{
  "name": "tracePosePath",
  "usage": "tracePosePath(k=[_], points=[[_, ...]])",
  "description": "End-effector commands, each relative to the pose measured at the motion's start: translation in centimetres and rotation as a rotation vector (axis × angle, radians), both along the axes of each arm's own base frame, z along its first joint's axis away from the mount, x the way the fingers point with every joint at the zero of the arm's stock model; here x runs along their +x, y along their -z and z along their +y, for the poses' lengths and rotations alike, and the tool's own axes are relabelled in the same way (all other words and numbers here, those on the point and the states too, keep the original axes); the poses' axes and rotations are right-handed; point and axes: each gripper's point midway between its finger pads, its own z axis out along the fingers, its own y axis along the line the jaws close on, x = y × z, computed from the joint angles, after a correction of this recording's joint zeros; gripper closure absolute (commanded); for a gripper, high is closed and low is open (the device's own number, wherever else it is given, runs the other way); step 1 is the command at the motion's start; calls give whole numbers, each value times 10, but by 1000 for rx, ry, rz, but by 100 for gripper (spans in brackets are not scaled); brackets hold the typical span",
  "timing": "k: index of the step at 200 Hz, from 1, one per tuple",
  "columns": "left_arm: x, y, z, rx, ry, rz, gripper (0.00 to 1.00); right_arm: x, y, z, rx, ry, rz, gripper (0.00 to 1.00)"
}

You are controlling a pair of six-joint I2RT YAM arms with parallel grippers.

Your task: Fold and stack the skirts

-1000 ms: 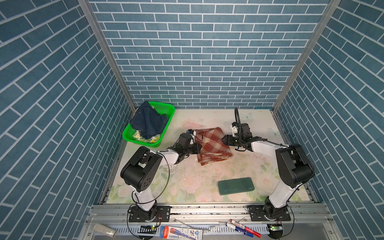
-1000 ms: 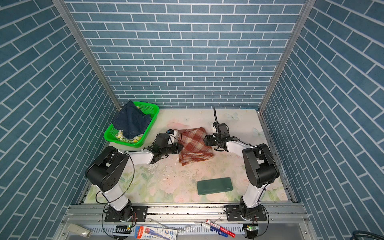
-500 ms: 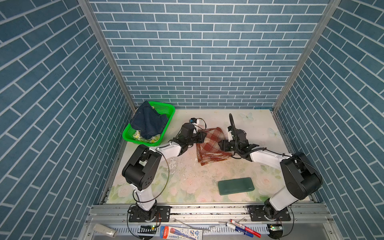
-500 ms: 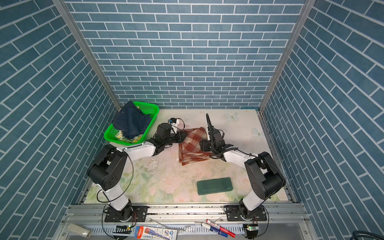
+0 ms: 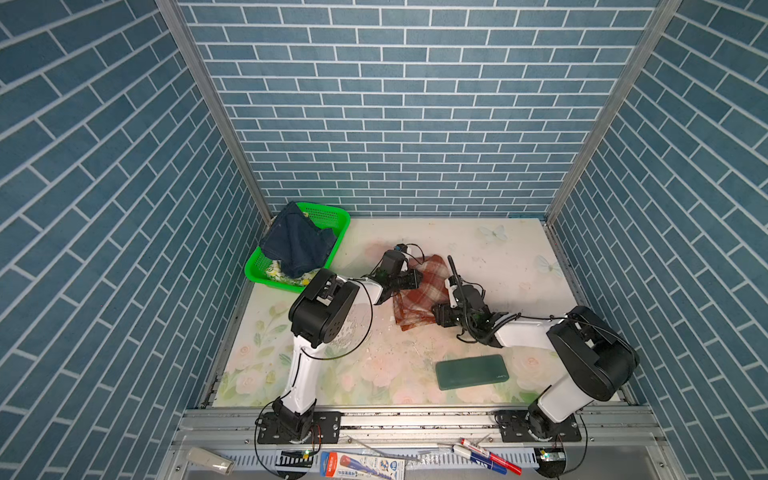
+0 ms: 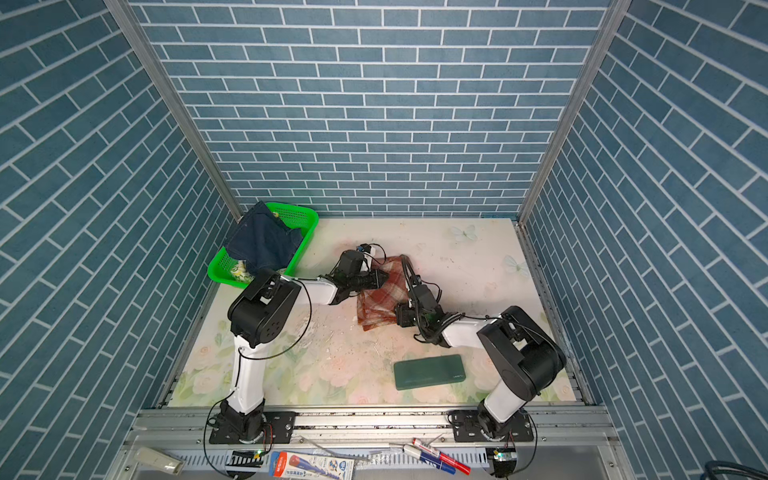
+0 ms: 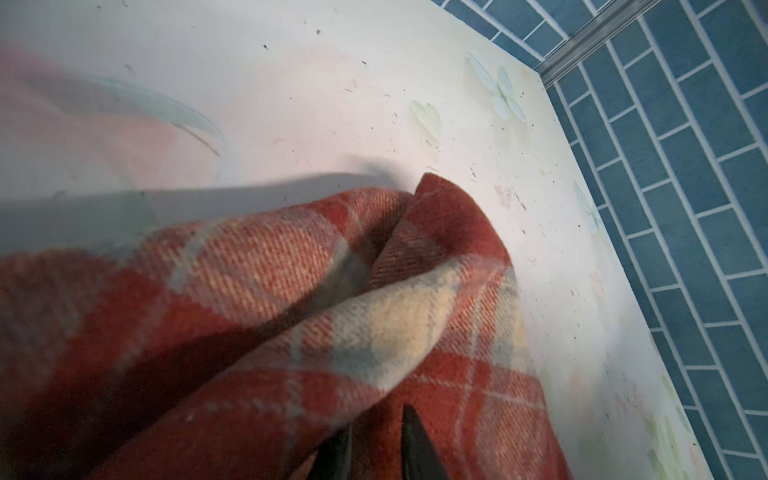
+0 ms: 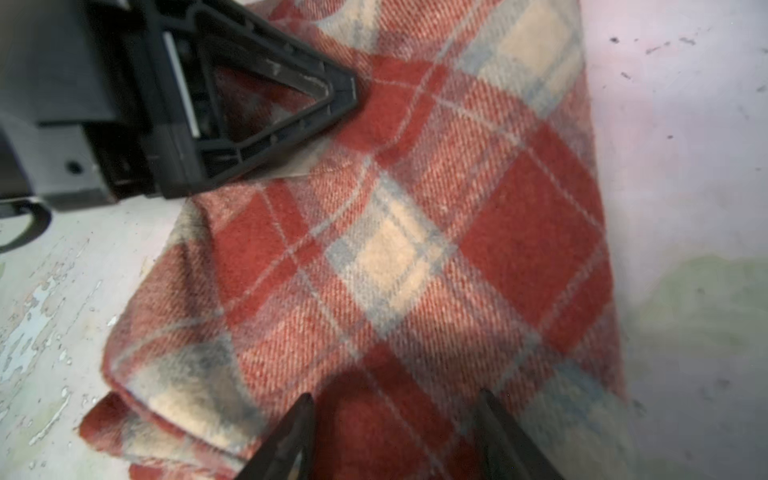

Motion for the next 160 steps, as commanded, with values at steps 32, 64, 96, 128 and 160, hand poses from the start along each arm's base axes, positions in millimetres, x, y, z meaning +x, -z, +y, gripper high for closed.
tracePosePath(k=[32, 64, 96, 128, 160], points=[[24, 2, 14, 41, -65, 2, 72, -16, -3, -8, 6, 24, 45, 39], [33, -29, 18, 11, -66, -36, 58, 16, -57, -14, 81, 61, 2, 38], [30, -75, 19, -33, -51, -93, 46, 62, -81, -34, 154, 116, 18, 32], [5, -76, 41, 32, -78, -68, 41, 100, -79, -43, 132, 81, 68, 19], [-23, -53, 76, 164, -130, -45, 41, 128, -68, -45, 142, 45, 113, 13]])
